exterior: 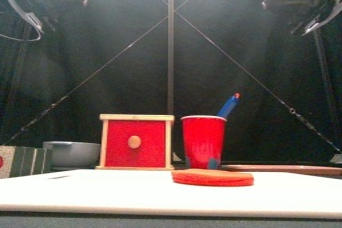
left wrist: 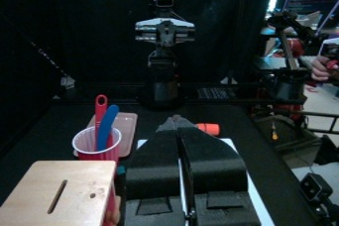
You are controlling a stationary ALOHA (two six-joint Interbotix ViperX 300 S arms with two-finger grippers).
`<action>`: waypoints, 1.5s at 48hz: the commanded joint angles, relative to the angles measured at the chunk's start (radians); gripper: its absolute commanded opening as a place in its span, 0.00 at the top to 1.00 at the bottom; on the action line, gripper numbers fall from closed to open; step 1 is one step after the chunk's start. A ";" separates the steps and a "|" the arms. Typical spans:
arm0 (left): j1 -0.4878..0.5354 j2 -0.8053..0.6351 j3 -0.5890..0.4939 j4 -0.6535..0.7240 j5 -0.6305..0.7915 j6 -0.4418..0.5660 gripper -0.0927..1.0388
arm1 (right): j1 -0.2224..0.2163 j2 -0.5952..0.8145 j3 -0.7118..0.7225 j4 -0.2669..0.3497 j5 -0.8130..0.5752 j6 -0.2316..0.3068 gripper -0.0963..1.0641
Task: Get the cutter from the drawer then cut the dough then place the extra dough in the bowl
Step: Open the drawer
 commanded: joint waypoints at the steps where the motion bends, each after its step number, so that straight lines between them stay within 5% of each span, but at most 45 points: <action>1: 0.057 0.054 -0.026 -0.005 -0.058 -0.003 0.91 | -0.034 0.029 0.008 -0.008 0.003 -0.009 0.93; 15: 0.066 0.195 0.011 -0.087 -0.262 -0.012 0.91 | -0.138 0.192 -0.063 -0.074 -0.092 -0.014 0.95; 34: -0.014 0.449 0.064 -0.445 -0.492 -0.054 0.91 | -0.325 0.746 -0.417 -0.219 -0.244 -0.009 0.95; 49: -0.121 0.574 0.023 -0.641 -0.494 -0.054 0.91 | -0.344 1.150 -0.724 -0.245 -0.256 -0.012 0.95; 72: -0.127 0.706 -0.052 -0.683 -0.509 -0.054 0.88 | -0.348 1.305 -0.807 -0.253 -0.232 -0.006 0.95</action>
